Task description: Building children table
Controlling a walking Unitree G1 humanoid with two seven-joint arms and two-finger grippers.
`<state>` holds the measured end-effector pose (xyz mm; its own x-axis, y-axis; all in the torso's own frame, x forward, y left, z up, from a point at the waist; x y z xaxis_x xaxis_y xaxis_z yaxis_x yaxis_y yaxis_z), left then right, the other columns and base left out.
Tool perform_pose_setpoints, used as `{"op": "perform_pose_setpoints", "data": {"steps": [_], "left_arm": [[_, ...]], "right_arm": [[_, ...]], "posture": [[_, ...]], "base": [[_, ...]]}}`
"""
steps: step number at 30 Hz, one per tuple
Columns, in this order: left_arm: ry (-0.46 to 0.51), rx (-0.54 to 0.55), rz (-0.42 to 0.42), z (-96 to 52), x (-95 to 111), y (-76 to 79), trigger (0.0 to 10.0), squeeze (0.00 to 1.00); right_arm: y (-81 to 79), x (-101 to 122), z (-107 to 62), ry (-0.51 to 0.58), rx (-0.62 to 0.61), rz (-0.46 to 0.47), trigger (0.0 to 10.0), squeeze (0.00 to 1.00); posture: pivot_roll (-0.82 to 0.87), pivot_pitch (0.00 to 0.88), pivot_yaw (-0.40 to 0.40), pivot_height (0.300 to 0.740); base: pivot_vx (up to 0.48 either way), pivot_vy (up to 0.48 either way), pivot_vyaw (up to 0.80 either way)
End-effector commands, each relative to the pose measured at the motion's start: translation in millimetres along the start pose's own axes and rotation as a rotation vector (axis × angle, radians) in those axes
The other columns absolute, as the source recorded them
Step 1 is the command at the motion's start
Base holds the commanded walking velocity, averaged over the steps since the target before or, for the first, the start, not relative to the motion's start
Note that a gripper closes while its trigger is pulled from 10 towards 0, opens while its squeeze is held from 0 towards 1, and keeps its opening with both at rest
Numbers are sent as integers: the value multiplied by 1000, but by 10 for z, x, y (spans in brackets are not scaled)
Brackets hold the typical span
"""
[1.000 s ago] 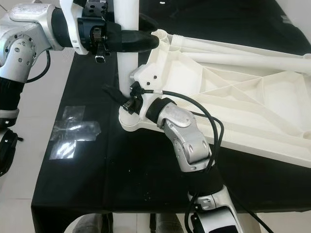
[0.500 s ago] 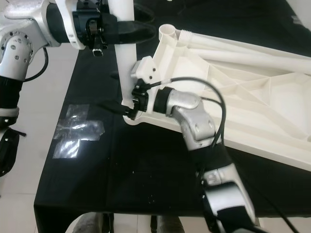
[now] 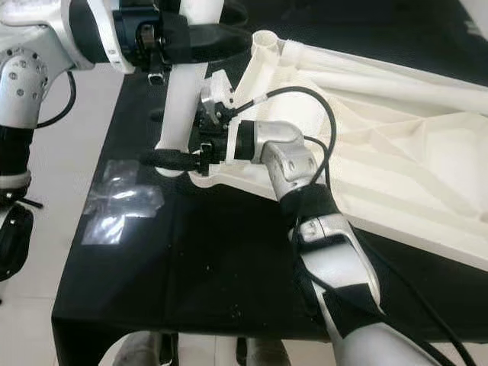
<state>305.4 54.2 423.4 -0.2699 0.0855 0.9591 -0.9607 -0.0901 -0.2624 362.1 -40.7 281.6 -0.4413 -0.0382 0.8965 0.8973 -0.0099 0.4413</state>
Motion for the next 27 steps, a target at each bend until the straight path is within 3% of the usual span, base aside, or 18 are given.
{"op": "perform_pose_setpoints", "data": {"steps": [1, 7, 13, 14, 16, 17, 20, 21, 27], "left_arm": [[9, -113, 9, 231, -5, 155, 0, 0], [16, -100, -1, 203, -12, 86, 0, 0], [45, -101, -23, 163, -14, 46, 0, 0], [62, -107, -36, 164, -7, 56, 0, 0], [90, -125, -64, 170, 11, 81, 0, 0], [96, -132, -69, 173, 11, 87, 0, 0], [100, -137, -72, 175, 12, 90, 0, 0], [107, -148, -80, 181, 8, 94, 0, 0], [128, -221, -123, 254, -26, 136, 0, 0]], "right_arm": [[-131, 16, 314, -5, 146, -25, 0, 0], [-123, -8, 311, 12, 163, -14, 0, 0], [-133, 72, 281, 108, 204, 26, 353, 0], [-135, 111, 287, 146, 212, 30, 10000, 0], [-134, 186, 299, 221, 215, 49, 10000, 0], [-144, 215, 292, 250, 229, 75, 10000, 835], [-148, 232, 286, 270, 243, 92, 10000, 835], [-147, 263, 272, 298, 253, 108, 10000, 1000], [-131, 347, 189, 358, 262, 111, 10000, 1000]], "posture": [[115, 307, -1, 740], [113, 312, -2, 740], [103, 307, -4, 740], [102, 301, -6, 740], [101, 293, -11, 740], [100, 288, -14, 740], [100, 288, -14, 740], [97, 279, -18, 740], [85, 246, -25, 740]], "base": [[0, 0, 0], [0, 0, 0], [0, 0, 0], [0, 0, 0], [0, 0, 0], [0, 0, 0], [0, 0, 0], [0, 0, 0], [0, 0, 0]]}}
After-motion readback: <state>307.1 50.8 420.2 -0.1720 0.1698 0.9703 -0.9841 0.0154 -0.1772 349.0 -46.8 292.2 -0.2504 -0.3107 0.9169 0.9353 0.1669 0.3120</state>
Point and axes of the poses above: a point about 5 cm out from each wrist's last joint towards the gripper, its own z axis pointing out of the wrist towards the gripper, its own x axis along the axis of the wrist's last joint, y = z × x, the point moved 2 cm from there along z, pointing out of the wrist towards the gripper, and after that the axes turned 13 degrees about -z, right-handed, at the moved point
